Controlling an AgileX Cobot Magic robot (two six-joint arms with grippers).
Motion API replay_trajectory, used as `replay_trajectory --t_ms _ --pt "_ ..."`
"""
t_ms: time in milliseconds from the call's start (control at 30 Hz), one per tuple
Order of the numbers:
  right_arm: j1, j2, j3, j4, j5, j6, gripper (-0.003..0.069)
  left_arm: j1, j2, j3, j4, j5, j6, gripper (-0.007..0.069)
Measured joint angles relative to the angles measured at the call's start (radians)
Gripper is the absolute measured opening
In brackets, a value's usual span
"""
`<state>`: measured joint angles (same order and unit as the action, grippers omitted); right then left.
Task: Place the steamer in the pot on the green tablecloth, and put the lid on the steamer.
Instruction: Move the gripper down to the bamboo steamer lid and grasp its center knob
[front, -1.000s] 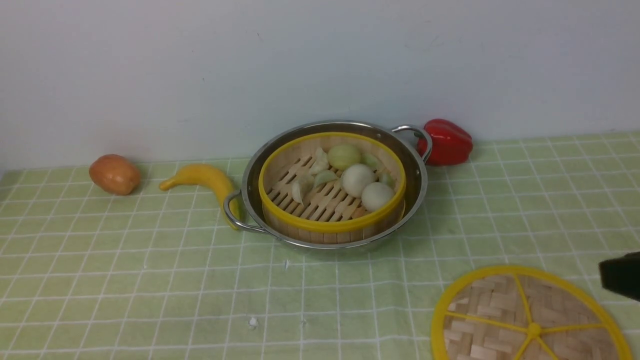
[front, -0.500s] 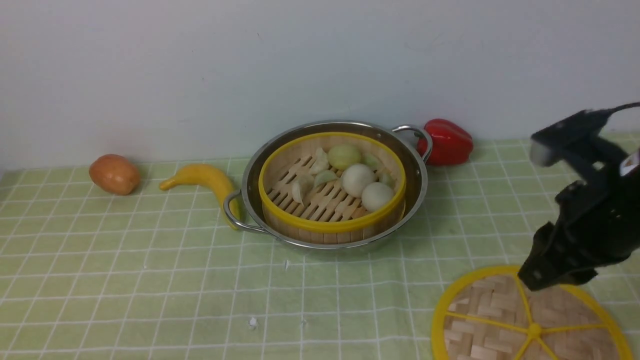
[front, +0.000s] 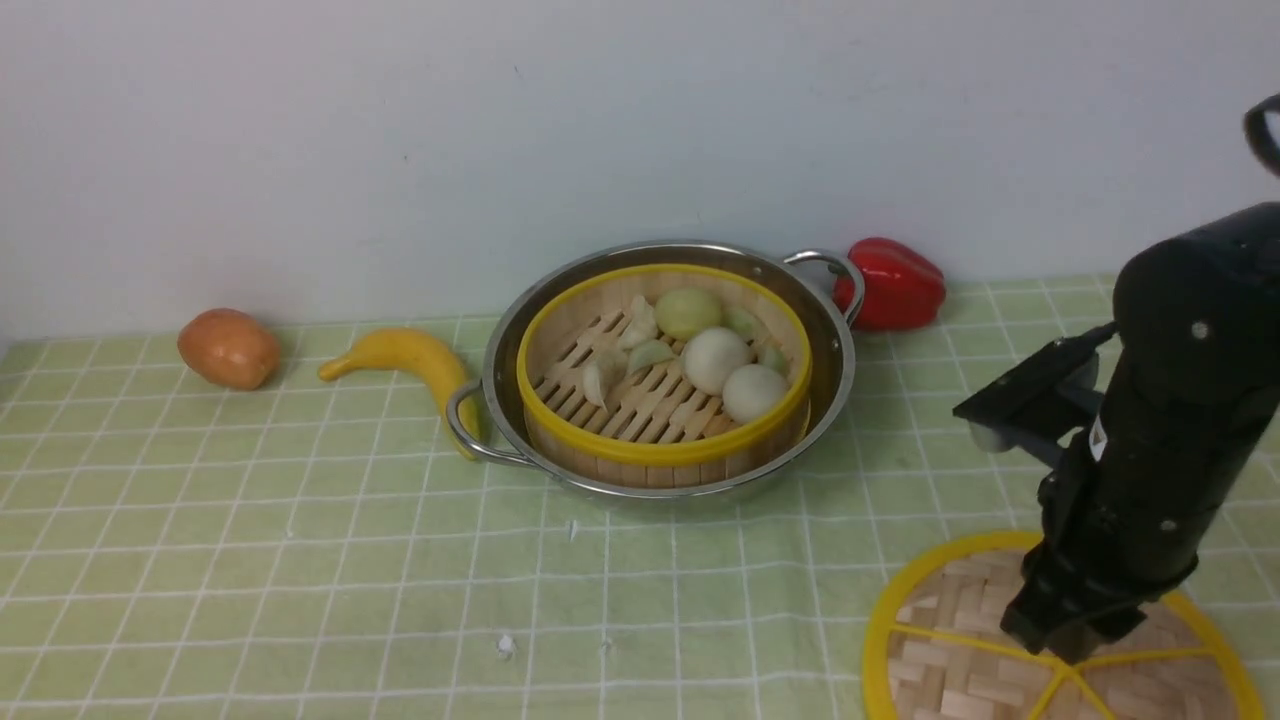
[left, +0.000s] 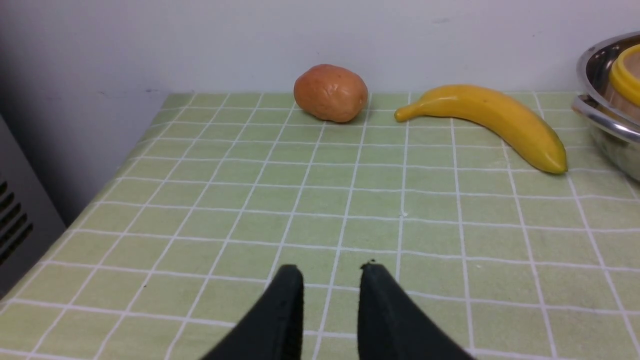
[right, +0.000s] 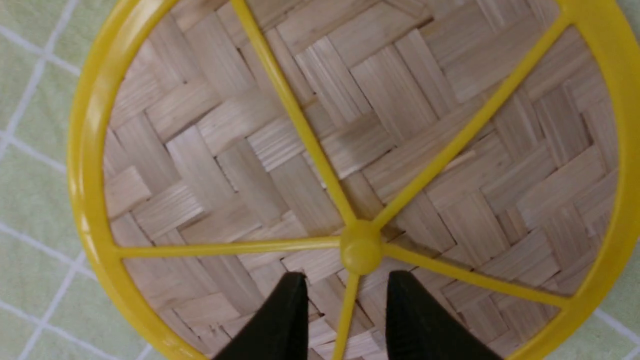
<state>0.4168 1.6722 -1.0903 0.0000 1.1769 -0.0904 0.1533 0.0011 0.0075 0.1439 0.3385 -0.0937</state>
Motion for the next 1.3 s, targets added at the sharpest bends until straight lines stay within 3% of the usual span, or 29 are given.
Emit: replay_trajectory --t_ms 600,733,867,1067,1300 --pt "0.000 0.132 -0.010 -0.031 -0.023 0.020 0.0238 0.000 0.000 0.000 0.000 0.000 0.002 0.0190" --pt "0.000 0.132 -0.011 -0.032 -0.017 0.031 0.0152 0.000 0.000 0.000 0.000 0.000 0.002 0.0202" --pt "0.000 0.129 -0.011 -0.034 -0.015 0.065 0.0144 0.000 0.000 0.000 0.000 0.000 0.002 0.0211" --pt "0.000 0.049 -0.008 -0.120 -0.012 0.154 0.0144 0.000 0.000 0.000 0.000 0.000 0.002 0.0222" --pt "0.000 -0.100 -0.071 -0.135 -0.003 0.141 0.0144 0.000 0.000 0.000 0.000 0.000 0.002 0.0232"
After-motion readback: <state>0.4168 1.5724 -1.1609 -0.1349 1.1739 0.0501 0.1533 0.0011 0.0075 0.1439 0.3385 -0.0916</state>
